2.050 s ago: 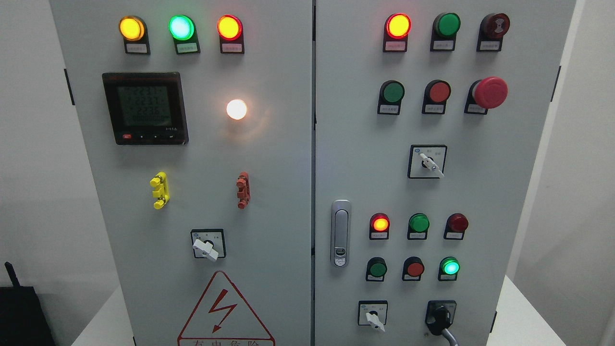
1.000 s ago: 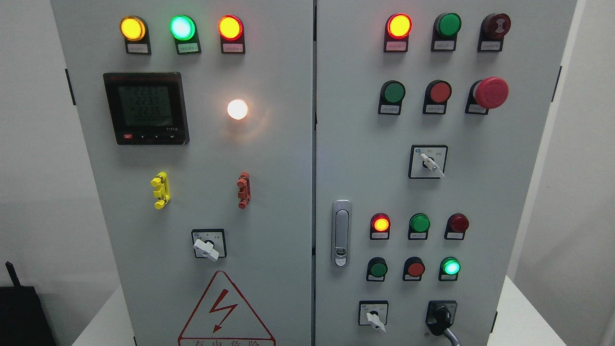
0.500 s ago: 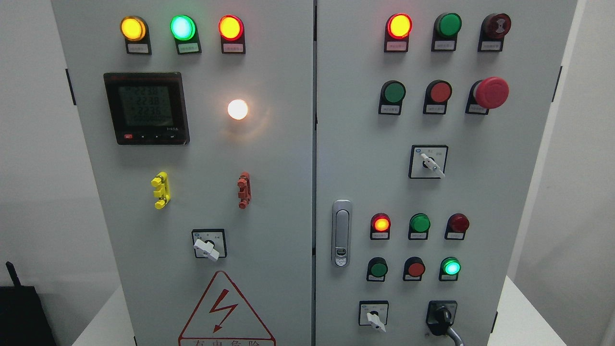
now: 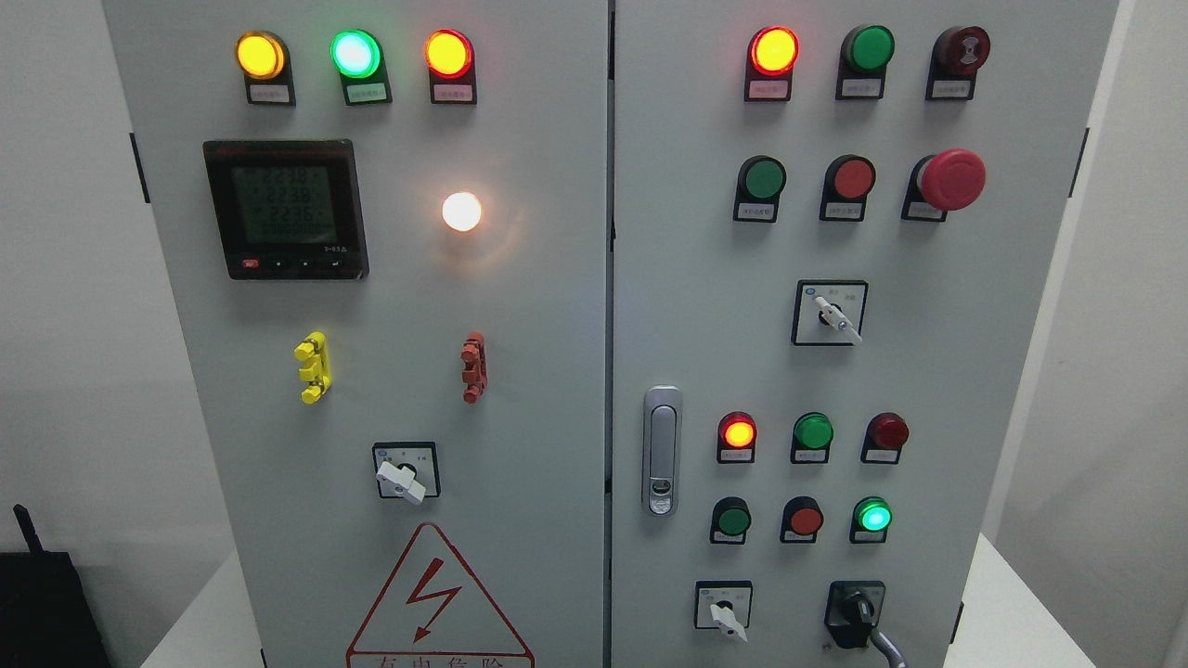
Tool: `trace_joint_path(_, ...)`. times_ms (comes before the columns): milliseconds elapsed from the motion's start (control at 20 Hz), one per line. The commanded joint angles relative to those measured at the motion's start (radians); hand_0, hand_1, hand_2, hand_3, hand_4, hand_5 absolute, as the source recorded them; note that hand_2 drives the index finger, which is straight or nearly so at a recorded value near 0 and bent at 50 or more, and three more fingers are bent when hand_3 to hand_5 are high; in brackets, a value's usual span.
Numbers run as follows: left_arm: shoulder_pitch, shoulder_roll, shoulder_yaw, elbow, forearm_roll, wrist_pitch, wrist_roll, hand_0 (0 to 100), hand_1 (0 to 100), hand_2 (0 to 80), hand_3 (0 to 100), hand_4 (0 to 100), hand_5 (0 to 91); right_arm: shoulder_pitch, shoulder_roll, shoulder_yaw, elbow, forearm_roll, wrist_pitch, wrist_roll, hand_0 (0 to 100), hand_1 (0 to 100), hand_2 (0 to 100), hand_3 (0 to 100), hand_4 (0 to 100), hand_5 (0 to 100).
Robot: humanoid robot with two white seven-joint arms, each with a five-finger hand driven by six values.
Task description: Trip black knob to open circuit
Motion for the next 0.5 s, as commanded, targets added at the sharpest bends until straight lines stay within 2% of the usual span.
trace_joint_path(0, 0.0, 0.0, 0.0, 0.0, -0.023, -0.001, 0.0, 12, 39, 0.0, 0, 0, 0.0, 0.003, -0.001, -0.009, -0.002, 0.001, 0.0, -0.002, 0, 0, 0, 100, 98, 100)
trace_joint_path(450, 0.0, 0.0, 0.0, 0.0, -0.023, 0.001, 0.0, 12, 39, 0.0, 0, 0, 0.0, 0.026, 0.007, -0.008, -0.031, -0.008, 0.0, -0.009, 0, 0, 0, 100, 97, 100)
